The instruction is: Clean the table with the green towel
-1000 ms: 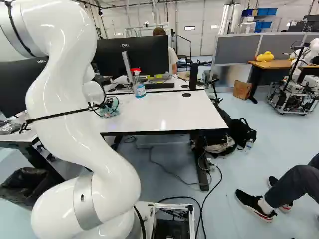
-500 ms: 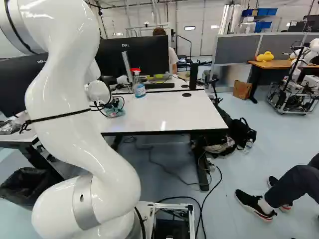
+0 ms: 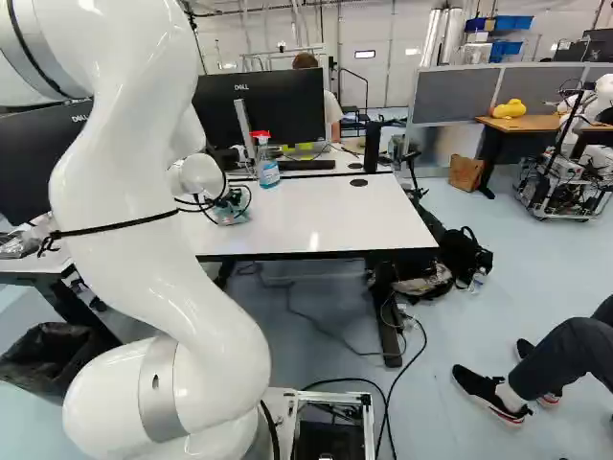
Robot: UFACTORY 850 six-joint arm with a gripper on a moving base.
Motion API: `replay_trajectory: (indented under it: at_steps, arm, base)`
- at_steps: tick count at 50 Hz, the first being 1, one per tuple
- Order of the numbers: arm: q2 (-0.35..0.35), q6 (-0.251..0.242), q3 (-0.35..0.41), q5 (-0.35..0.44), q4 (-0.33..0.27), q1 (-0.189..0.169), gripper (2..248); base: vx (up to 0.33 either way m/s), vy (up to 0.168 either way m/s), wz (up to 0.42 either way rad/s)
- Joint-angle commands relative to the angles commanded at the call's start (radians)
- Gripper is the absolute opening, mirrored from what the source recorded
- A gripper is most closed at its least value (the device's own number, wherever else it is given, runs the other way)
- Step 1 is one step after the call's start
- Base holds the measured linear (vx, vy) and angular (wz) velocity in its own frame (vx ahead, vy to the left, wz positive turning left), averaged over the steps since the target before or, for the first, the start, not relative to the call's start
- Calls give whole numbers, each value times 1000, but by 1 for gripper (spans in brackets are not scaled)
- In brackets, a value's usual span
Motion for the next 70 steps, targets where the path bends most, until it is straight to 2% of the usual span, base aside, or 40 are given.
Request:
replay_trajectory:
  at_steps: [26, 37, 54, 70]
  arm:
    - [-37, 0, -46, 0, 0, -81, 48]
    - [-70, 0, -88, 0, 0, -105, 48]
    - [-140, 0, -179, 0, 0, -113, 48]
    - [-197, 0, -256, 0, 0, -92, 48]
  base:
    - [0, 0, 0]
    - [0, 0, 0]
    - [0, 0, 0]
    - [0, 0, 0]
